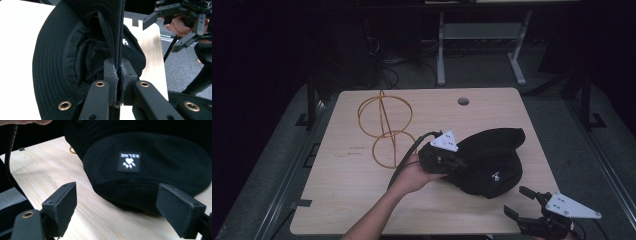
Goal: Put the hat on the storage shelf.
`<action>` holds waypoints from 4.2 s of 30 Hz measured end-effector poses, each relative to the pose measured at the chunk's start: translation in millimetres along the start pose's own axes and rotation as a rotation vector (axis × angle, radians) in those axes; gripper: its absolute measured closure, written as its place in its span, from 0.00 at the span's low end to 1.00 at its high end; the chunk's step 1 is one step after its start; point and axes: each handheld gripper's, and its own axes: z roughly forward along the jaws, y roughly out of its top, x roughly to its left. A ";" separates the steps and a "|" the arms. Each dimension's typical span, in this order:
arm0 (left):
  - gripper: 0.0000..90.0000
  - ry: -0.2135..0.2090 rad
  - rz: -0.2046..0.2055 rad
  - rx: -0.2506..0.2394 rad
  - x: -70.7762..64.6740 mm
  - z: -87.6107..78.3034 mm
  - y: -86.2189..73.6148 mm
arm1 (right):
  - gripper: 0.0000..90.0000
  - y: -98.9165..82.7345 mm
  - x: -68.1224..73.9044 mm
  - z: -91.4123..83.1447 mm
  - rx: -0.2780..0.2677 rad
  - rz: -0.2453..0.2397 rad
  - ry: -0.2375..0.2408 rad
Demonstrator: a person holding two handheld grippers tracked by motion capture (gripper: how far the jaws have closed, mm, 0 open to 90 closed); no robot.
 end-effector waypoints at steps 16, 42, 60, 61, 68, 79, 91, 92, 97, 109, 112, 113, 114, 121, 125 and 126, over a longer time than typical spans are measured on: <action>0.95 -0.044 -0.018 -0.044 -14.0 5.8 37.5 | 0.19 26.3 4.6 31.4 0.039 -0.089 -0.013; 0.89 -0.042 0.004 -0.030 -23.4 5.9 49.0 | 0.98 18.9 -2.2 46.0 0.034 -0.120 -0.037; 0.45 0.063 0.008 -0.075 -26.2 -32.2 19.6 | 0.99 32.2 -5.6 34.8 0.032 -0.099 -0.027; 0.43 0.068 0.002 -0.085 -26.8 -35.5 17.9 | 0.99 33.6 -6.1 34.6 0.031 -0.096 -0.025; 0.43 0.097 -0.004 -0.106 -27.9 -55.1 -0.9 | 0.99 43.5 -11.9 31.1 0.035 -0.087 -0.030; 0.40 0.107 -0.028 -0.117 -24.5 -68.5 -32.3 | 0.99 61.0 -21.5 27.3 0.023 -0.077 -0.021; 0.39 0.132 -0.058 -0.113 -27.0 -74.9 -69.6 | 0.99 84.8 -29.5 20.5 0.008 -0.102 -0.036; 0.39 0.131 -0.064 -0.113 -26.3 -75.3 -73.4 | 0.99 88.1 -29.6 20.4 0.009 -0.108 -0.036; 0.39 0.142 -0.079 -0.107 -24.8 -77.8 -90.4 | 0.99 104.6 -30.4 20.6 0.020 -0.139 -0.039; 0.39 0.176 -0.113 -0.133 -26.0 -74.4 -118.7 | 0.99 138.3 -27.4 26.6 0.010 -0.193 -0.024; 0.39 0.155 -0.126 -0.147 -23.6 -74.5 -120.7 | 0.99 145.3 -25.8 28.6 0.011 -0.202 -0.017; 0.38 0.158 -0.129 -0.146 -23.7 -73.7 -121.0 | 0.99 147.7 -25.2 29.6 0.011 -0.205 -0.014; 0.37 0.162 -0.130 -0.143 -23.5 -73.2 -121.5 | 0.99 150.0 -24.7 30.7 0.010 -0.206 -0.012; 0.36 0.148 -0.130 -0.144 -22.3 -71.5 -127.4 | 0.99 167.1 -21.5 38.6 -0.005 -0.212 0.023; 0.36 0.154 -0.130 -0.140 -20.3 -71.6 -129.9 | 0.99 177.2 -19.3 45.4 -0.008 -0.216 0.051; 0.36 0.156 -0.129 -0.148 -20.4 -71.7 -129.9 | 0.99 179.5 -18.8 47.3 -0.008 -0.221 0.056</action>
